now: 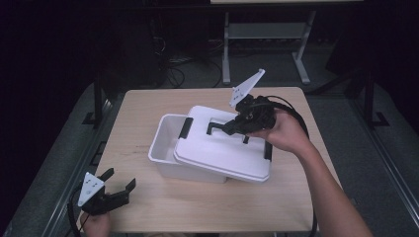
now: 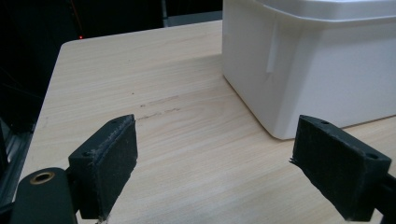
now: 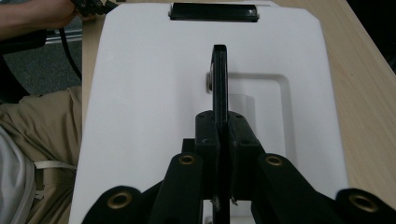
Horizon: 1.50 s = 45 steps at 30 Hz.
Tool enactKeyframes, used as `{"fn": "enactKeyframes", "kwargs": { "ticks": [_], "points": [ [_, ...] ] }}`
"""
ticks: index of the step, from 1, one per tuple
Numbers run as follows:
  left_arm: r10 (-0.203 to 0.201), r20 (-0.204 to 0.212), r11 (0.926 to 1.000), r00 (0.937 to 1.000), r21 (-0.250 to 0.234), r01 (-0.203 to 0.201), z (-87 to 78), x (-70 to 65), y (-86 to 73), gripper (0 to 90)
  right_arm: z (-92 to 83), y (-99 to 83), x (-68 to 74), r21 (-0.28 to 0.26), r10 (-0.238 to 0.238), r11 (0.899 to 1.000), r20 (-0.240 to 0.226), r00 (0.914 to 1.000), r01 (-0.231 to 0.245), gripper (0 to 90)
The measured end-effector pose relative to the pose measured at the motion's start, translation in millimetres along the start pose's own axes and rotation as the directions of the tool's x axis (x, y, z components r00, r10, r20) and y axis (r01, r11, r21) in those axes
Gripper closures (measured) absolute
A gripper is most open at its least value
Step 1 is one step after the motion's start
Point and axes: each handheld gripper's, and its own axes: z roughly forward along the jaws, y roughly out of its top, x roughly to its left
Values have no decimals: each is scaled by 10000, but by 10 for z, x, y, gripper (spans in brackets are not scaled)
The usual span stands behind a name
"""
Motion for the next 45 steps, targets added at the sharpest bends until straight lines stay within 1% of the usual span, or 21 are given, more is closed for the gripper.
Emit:
{"fn": "enactKeyframes", "kwargs": {
  "ticks": [1,8,14,18,20,21,26,30,36,37,45],
  "points": [
    [4,0,10000,10000,-4,-4,0,-1,0,130,40,33,-15,24,-22,10000,-58,10000,22,843],
    [-29,-9,10000,10000,-7,29,-1,5,-1,130,127,121,-53,22,-201,9998,-180,9996,201,843],
    [-44,-6,10000,10000,-4,44,-3,7,-2,130,210,202,-72,21,-196,9998,-314,9993,197,843],
    [-58,3,10000,10000,-10,58,-4,9,-3,130,246,254,-88,60,-298,9995,-354,9989,300,843],
    [-53,0,10000,10000,-10,53,-3,9,-3,130,256,273,-88,55,-245,9997,-415,9988,248,843],
    [-63,13,10000,10000,-10,63,0,8,-3,130,273,304,-103,24,-346,9994,-410,9986,347,843],
    [-67,14,10000,10000,-17,67,-1,6,-3,130,317,360,-119,54,-358,9993,-485,9982,361,843],
    [-45,-4,10000,10000,3,45,-7,7,-3,130,404,433,-138,124,-478,9987,-569,9972,486,843],
    [-40,4,10000,10000,-8,40,-7,8,-3,130,483,489,-172,114,-509,9986,-684,9964,518,842],
    [-45,13,10000,10000,-7,45,-5,10,-4,130,522,510,-186,122,-534,9984,-732,9959,544,842],
    [-92,5,9999,10000,-54,92,-7,15,-6,130,660,583,-236,226,-608,9978,-866,9944,630,843]
  ]
}}
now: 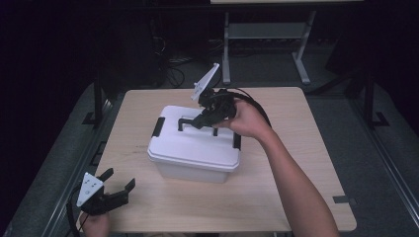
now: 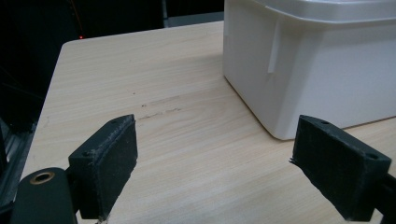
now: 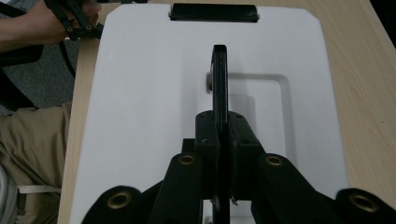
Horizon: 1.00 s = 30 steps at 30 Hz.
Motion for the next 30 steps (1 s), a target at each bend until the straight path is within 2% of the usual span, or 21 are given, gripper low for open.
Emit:
{"fn": "enactKeyframes", "kwargs": {
  "ticks": [11,22,30],
  "points": [
    [5,-5,10000,10000,-6,-5,-12,6,-1,130,187,31,-90,322,-27,9995,-21,10000,28,842],
    [45,21,10000,10000,15,-45,-11,1,0,130,316,-16,-137,367,108,9993,-105,9999,-104,842],
    [30,25,10000,10000,22,-30,-7,-1,0,130,347,-9,-172,300,146,9994,-116,9998,-143,842]
  ]
}}
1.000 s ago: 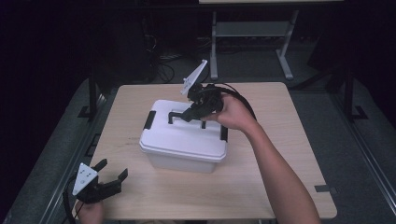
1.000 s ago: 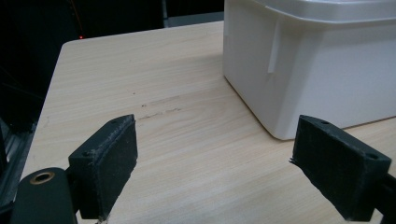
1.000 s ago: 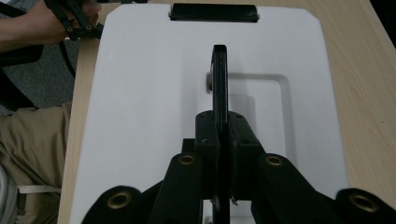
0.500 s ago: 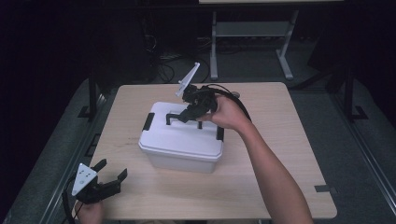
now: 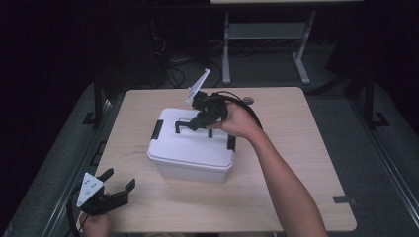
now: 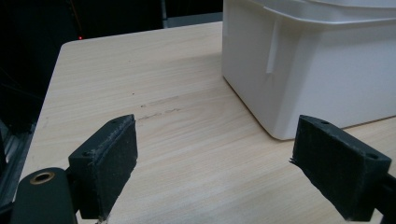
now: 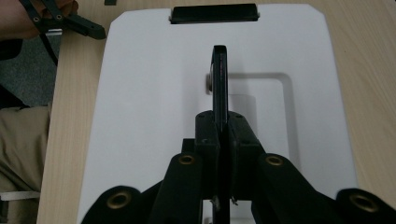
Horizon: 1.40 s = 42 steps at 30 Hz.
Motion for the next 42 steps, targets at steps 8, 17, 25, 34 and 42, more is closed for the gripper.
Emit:
{"fn": "enactKeyframes", "kwargs": {
  "ticks": [8,17,25,34,42],
  "points": [
    [9,30,10000,10000,4,-9,4,-2,2,130,29,7,-8,-112,61,9999,-74,10000,-61,838],
    [56,63,10000,10000,23,-56,13,-21,7,130,-15,-129,24,-227,326,9992,-67,9994,-327,781],
    [61,73,10000,10000,20,-61,16,-31,9,130,-118,-282,49,-352,588,9977,151,9982,-582,775],
    [23,56,10000,10000,4,-23,15,-19,7,130,-163,-318,86,-374,438,9984,395,9983,-423,843],
    [26,83,10000,10000,2,-26,19,-18,7,130,-165,-276,104,-414,214,9990,463,9987,-195,845]
  ]
}}
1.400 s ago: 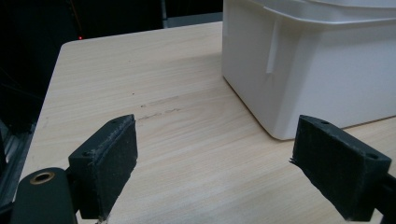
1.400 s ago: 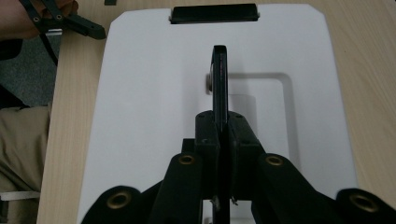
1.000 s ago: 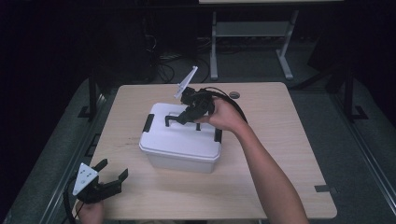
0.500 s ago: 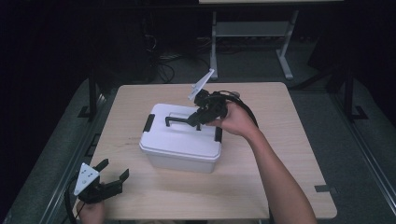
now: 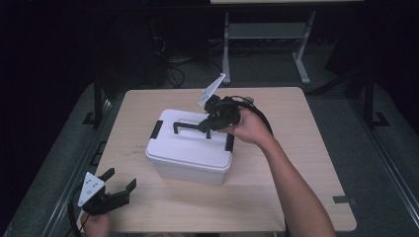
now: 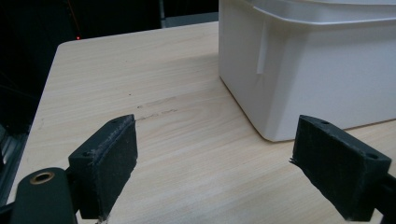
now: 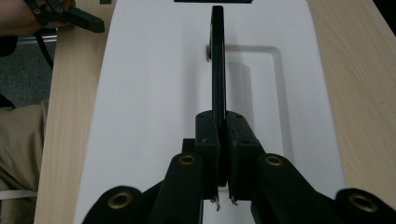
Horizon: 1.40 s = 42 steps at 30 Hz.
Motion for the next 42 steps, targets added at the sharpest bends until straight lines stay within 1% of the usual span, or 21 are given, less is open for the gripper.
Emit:
{"fn": "enactKeyframes", "kwargs": {
  "ticks": [2,6,10,13,15,16,21,23,26,28,29,35,38,40,42],
  "points": [
    [-15,-5,10000,10000,1,15,1,0,0,130,1,11,14,-10,-62,10000,3,10000,62,845],
    [17,8,10000,10000,11,-17,-1,-3,2,130,15,15,14,9,-9,10000,-10,10000,9,845],
    [11,12,10000,10000,8,-11,0,-2,3,130,25,19,27,-11,-97,10000,17,10000,97,843],
    [-2,-10,10000,10000,-7,2,-4,-2,2,130,24,8,34,-20,-18,10000,16,10000,18,844],
    [-49,-4,10000,10000,-32,49,-5,1,2,130,15,7,40,-38,-47,10000,14,10000,47,845],
    [-83,-5,10000,10000,-51,83,-6,2,1,130,-6,-2,34,-37,28,10000,-42,10000,-28,846],
    [-35,10,10000,10000,-20,35,-1,-1,2,130,-45,4,49,75,-101,9999,65,9999,101,846],
    [-15,17,10000,10000,-17,15,1,-5,5,130,-66,19,53,14,-113,9999,84,9999,113,846],
    [-20,21,10000,10000,-11,20,1,-5,6,130,-42,64,62,239,-203,9995,112,9997,201,847],
    [-63,6,10000,10000,-64,63,-3,-4,4,130,-42,71,60,206,-223,9995,131,9997,220,846],
    [-89,-7,9999,10000,-74,89,-5,-2,2,130,-44,75,58,148,-150,9998,107,9998,148,847],
    [-82,-8,9999,10000,-64,82,-9,10,2,130,-48,54,43,246,-172,9996,184,9997,167,847],
    [-69,19,9999,10000,-74,70,-1,-4,8,130,31,77,70,361,-288,9990,237,9993,279,846],
    [-1,32,10000,10000,-90,1,-1,-10,9,130,47,83,70,265,-246,9994,223,9994,240,846],
    [-15,36,10000,10000,-70,16,1,-10,9,130,53,81,72,249,-218,9995,222,9995,212,846]
  ]
}}
